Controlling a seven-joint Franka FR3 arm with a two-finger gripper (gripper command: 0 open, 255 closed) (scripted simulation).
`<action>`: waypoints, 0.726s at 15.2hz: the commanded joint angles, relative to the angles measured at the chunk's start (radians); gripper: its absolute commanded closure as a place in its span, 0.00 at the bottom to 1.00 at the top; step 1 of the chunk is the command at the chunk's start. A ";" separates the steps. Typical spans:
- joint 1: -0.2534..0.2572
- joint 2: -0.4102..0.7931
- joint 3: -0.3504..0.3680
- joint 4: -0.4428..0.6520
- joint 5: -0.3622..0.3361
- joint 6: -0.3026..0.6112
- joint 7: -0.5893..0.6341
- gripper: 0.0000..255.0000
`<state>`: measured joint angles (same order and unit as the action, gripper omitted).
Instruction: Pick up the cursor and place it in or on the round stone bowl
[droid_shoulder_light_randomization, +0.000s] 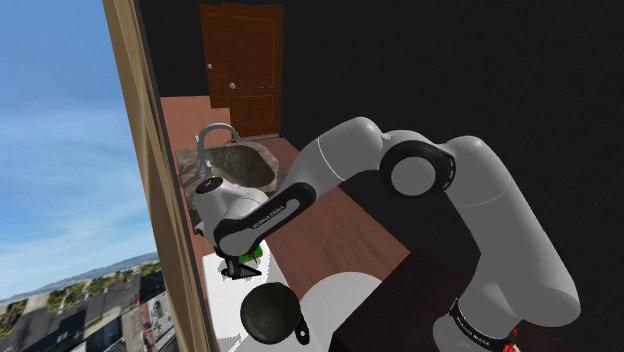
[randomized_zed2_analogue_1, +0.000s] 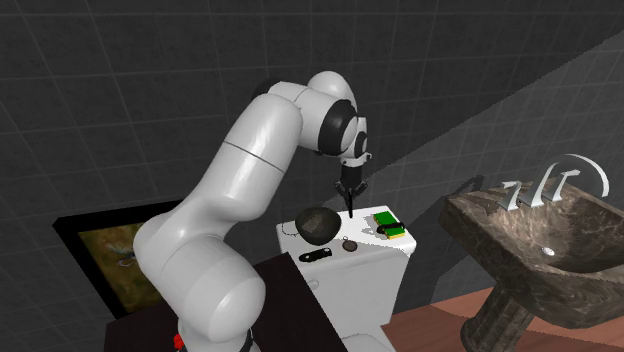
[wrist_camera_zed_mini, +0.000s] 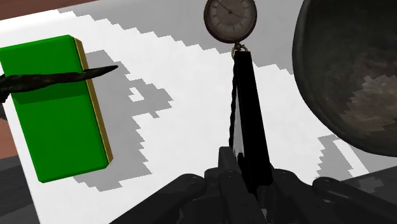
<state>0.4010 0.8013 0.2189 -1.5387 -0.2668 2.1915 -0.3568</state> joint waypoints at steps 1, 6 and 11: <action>-0.002 -0.018 0.003 -0.004 0.004 -0.014 -0.002 1.00; -0.007 -0.063 0.012 -0.009 0.014 -0.054 -0.009 1.00; -0.012 -0.105 0.020 -0.007 0.024 -0.097 -0.016 1.00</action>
<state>0.3898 0.7059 0.2368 -1.5443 -0.2449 2.1030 -0.3721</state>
